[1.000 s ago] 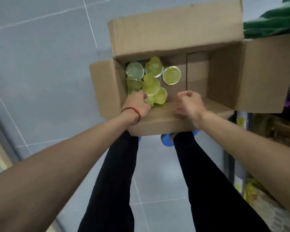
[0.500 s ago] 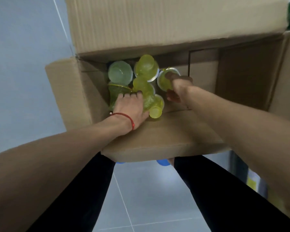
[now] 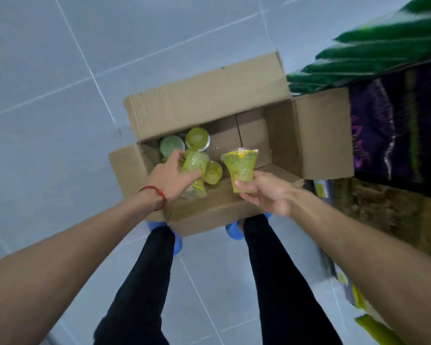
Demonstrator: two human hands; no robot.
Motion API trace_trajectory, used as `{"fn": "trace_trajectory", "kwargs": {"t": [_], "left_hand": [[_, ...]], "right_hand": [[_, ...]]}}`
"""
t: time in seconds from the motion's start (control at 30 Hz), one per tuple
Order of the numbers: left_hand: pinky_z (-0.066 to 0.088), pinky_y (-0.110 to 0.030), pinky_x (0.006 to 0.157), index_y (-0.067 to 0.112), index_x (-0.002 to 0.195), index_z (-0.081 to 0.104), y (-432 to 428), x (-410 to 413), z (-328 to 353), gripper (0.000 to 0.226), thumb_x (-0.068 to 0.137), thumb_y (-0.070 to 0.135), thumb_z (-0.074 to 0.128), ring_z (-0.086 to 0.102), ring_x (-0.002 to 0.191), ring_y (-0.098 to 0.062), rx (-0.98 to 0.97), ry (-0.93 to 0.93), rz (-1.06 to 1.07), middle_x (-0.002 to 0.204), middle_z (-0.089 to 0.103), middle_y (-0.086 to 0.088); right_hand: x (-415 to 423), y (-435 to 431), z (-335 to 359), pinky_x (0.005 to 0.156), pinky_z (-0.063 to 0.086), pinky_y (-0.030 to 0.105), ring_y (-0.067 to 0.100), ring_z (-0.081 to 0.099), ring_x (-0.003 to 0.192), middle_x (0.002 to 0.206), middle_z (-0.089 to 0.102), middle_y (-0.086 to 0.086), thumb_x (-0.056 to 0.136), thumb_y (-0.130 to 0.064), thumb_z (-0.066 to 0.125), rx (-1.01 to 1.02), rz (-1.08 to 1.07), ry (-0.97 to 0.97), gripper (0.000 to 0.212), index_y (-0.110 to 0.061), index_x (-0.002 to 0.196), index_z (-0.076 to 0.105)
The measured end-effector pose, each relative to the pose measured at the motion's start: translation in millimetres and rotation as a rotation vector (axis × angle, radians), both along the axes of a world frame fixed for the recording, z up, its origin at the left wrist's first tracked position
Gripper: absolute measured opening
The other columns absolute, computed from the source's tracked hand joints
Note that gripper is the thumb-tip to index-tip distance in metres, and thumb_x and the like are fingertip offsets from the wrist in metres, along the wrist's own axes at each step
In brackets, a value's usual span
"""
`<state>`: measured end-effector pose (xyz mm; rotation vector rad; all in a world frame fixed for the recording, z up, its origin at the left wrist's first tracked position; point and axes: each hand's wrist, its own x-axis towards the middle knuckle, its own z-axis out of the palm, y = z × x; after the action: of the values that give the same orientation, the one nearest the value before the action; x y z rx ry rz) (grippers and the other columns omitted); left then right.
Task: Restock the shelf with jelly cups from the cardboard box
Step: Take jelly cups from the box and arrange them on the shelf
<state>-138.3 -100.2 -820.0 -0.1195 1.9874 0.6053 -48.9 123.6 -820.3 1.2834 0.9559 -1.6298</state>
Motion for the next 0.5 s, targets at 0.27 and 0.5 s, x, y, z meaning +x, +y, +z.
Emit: {"fn": "trace_trajectory", "kwargs": {"t": [0.27,0.5], "left_hand": [[0.045,-0.03,0.073,0.047,0.113,0.047,15.1,-38.8,110.8,0.04,0.076,0.036,0.059,0.055,0.084,-0.021,0.291,-0.253,-0.06,0.116,0.056,-0.008],[0.049,-0.025,0.058,0.024,0.102,0.057,24.7,-13.5,206.4,0.033,0.072,0.01,0.057,0.057,0.069,-0.016,0.413,-0.544,0.071,0.091,0.054,-0.009]], "right_hand": [[27.3,-63.7,118.4,0.071,0.057,0.024,0.018,0.07,0.079,0.079,0.074,0.003,0.079,0.026,0.06,0.106,-0.329,0.148,0.034,-0.004,0.094,0.068],[63.4,-111.1,205.6,0.097,0.052,0.051,0.034,0.068,0.115,0.118,0.074,0.015,0.063,0.037,0.057,0.29,-0.64,0.3,0.071,-0.004,0.12,0.069]]}}
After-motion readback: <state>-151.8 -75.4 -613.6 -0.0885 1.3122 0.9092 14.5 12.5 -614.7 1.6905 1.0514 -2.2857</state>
